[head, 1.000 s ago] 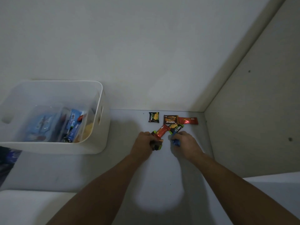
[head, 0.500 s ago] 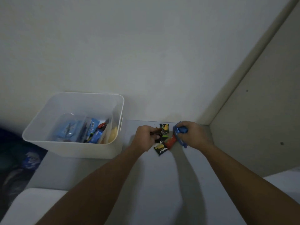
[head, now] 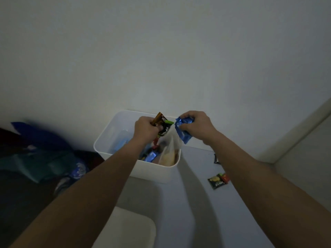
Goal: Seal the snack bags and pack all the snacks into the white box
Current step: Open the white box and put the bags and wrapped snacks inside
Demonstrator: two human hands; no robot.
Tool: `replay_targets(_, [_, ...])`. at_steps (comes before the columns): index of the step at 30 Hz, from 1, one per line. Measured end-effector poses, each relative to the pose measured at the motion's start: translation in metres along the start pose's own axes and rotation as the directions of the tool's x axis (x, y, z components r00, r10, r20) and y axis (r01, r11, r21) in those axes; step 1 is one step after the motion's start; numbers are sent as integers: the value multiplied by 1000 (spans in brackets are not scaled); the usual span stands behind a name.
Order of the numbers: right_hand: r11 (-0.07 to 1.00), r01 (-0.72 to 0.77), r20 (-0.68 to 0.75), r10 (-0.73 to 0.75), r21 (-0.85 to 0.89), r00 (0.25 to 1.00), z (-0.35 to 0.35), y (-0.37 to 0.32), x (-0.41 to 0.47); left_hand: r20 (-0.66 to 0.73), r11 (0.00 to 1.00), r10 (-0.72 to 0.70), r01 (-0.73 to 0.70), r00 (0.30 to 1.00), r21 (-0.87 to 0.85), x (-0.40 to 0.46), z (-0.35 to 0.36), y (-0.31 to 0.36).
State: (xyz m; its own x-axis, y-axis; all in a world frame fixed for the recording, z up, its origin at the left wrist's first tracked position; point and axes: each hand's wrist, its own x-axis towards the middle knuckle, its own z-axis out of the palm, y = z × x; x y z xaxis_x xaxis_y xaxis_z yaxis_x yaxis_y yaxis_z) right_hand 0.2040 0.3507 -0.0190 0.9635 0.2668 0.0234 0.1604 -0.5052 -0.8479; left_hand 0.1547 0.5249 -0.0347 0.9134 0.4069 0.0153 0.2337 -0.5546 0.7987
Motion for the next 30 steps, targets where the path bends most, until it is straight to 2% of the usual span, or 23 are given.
replay_targets(4, [998,-46,37,48,-51,998,51,-11,12,1,994,-103,103,995,41,9,-13,-32])
replay_targets(7, [997,-62,140,68,-50,988,80,-11,14,107,984,-176,171,979,52,12,-13,-49])
replay_targets(10, [986,-155,230,164,-54,959,91,-8,13,236,974,-226,216,945,66,13,-12,-59])
replay_targets(13, [979,-205,174,204,-14,963,85,3,16,230,965,-258,241,938,103,19,-13,-65])
replay_targets(17, [979,-191,22,190,75,982,56,26,19,174,981,-190,182,966,63,22,-1,-53])
replay_targets(22, [958,-264,-72,273,114,959,-6,64,8,130,998,56,-53,990,-23,10,43,1])
replay_targets(26, [936,-347,-106,351,61,930,-59,114,-5,184,978,210,-206,960,-43,-8,97,41])
replay_targets(30, [910,-414,-152,406,-28,901,-105,167,-23,341,971,232,-240,911,-22,-26,156,54])
